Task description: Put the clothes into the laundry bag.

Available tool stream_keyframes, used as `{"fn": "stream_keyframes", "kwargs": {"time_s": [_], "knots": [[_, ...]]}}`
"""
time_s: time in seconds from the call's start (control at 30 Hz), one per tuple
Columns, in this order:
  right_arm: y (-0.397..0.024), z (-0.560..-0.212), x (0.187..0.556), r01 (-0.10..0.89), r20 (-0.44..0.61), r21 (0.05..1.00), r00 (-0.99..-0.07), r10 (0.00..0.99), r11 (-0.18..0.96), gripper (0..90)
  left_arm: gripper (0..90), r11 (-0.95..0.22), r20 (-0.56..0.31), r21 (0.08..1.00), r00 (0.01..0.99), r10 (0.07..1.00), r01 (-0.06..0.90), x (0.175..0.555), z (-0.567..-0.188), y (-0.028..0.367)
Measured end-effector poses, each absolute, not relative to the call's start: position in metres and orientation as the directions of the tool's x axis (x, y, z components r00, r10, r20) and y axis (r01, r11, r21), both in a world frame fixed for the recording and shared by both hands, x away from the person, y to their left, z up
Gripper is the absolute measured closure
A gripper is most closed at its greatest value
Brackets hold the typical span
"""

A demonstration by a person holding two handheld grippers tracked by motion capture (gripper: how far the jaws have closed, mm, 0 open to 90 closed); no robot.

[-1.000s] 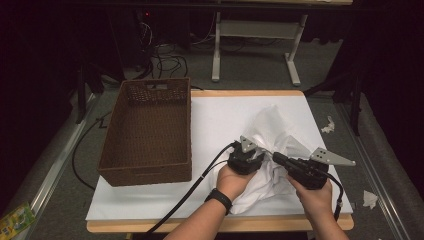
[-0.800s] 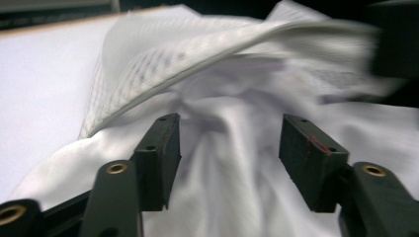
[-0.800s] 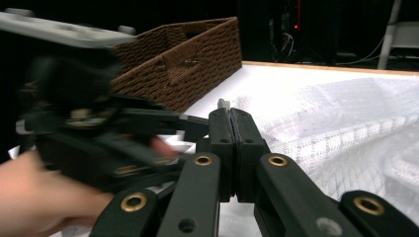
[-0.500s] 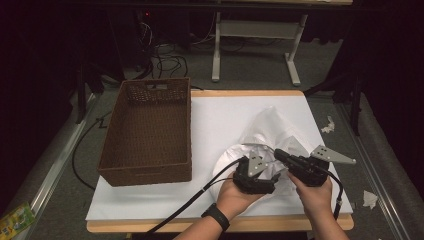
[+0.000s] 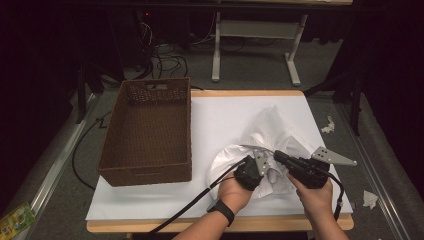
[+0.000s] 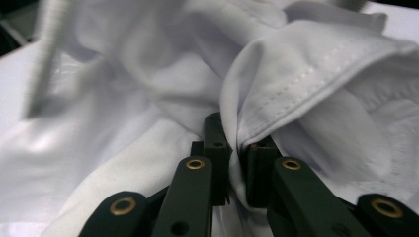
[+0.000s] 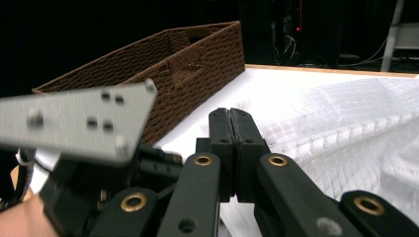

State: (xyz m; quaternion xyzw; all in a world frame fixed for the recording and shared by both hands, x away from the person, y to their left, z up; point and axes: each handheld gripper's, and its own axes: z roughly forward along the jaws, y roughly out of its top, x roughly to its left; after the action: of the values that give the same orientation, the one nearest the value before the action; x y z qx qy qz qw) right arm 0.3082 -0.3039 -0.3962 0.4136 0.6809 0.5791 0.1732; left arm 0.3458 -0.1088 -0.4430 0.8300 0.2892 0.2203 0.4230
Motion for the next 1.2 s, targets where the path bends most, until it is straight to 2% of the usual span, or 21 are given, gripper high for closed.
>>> {"fn": "stream_keyframes", "kwargs": {"time_s": [0.17, 0.3, 0.53, 0.63, 0.73, 0.8, 0.93, 1.1, 1.2], "knots": [[-0.295, -0.396, 0.310, 0.364, 0.244, 0.931, -0.616, 0.749, -0.004, 90.0, 84.1, -0.373, 0.086, 0.875, 0.658, 0.748, 0.309, 0.361, -0.423, -0.080], [-0.283, -0.398, 0.311, 0.373, 0.243, 0.928, -0.633, 0.735, 0.014, 90.0, 84.0, -0.333, 0.060, 0.882, 0.621, 0.781, 0.333, 0.372, -0.416, -0.063], [-0.272, -0.398, 0.309, 0.385, 0.258, 0.923, -0.650, 0.715, 0.017, 90.0, 76.6, -0.292, -0.016, 0.872, 0.620, 0.785, 0.392, 0.385, -0.430, -0.081], [-0.274, -0.397, 0.307, 0.377, 0.251, 0.926, -0.651, 0.717, 0.018, 90.0, 68.1, -0.284, -0.043, 0.870, 0.636, 0.771, 0.404, 0.389, -0.436, -0.087], [-0.282, -0.400, 0.310, 0.387, 0.266, 0.922, -0.628, 0.731, -0.002, 90.0, 48.6, -0.283, -0.091, 0.870, 0.697, 0.711, 0.403, 0.387, -0.434, -0.085], [-0.286, -0.402, 0.313, 0.394, 0.270, 0.919, -0.619, 0.738, -0.005, 90.0, 40.6, -0.271, -0.120, 0.871, 0.712, 0.692, 0.411, 0.384, -0.429, -0.081], [-0.288, -0.404, 0.315, 0.398, 0.271, 0.917, -0.611, 0.744, -0.007, 90.0, 30.6, -0.274, -0.107, 0.885, 0.737, 0.667, 0.377, 0.366, -0.417, -0.071], [-0.289, -0.402, 0.314, 0.392, 0.267, 0.920, -0.606, 0.749, -0.010, 90.0, 25.2, -0.302, -0.097, 0.886, 0.778, 0.621, 0.352, 0.341, -0.417, -0.067], [-0.288, -0.402, 0.314, 0.394, 0.272, 0.919, -0.603, 0.750, -0.017, 90.0, 21.2, -0.414, -0.041, 0.832, 0.786, 0.616, 0.368, 0.337, -0.432, -0.075]]}}
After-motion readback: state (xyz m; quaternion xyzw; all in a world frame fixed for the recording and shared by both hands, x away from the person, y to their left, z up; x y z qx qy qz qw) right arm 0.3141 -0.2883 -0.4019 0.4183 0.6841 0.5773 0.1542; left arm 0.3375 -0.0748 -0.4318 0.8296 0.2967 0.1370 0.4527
